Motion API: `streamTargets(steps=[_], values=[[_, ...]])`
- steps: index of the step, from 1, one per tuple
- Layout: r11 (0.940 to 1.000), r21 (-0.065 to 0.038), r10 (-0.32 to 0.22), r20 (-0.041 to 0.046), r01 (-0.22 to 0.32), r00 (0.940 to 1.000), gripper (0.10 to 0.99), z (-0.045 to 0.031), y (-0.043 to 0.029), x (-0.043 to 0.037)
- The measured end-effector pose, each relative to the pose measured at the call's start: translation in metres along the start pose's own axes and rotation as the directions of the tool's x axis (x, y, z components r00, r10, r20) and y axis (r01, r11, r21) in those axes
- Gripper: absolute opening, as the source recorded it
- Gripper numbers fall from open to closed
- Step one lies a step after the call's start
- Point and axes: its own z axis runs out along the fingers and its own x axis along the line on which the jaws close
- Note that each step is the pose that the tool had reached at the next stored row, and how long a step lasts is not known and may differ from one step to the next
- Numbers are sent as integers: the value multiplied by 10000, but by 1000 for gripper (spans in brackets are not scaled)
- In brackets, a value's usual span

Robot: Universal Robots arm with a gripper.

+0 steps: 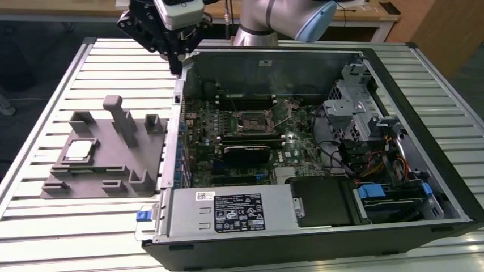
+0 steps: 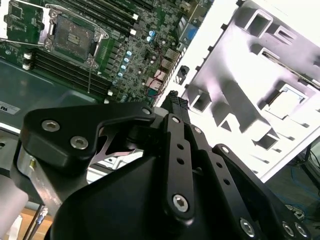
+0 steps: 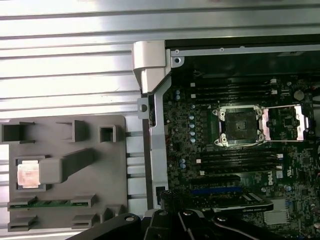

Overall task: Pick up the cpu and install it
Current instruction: 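Reach for the cpu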

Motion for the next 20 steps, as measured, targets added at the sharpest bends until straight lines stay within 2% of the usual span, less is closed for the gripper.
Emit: streamTargets(steps=[10,20], values=[[10000,0,1,0,-1,10000,106,-2,-5,74],[10000,-1,0,0,0,10000,106,-5,-15,199]])
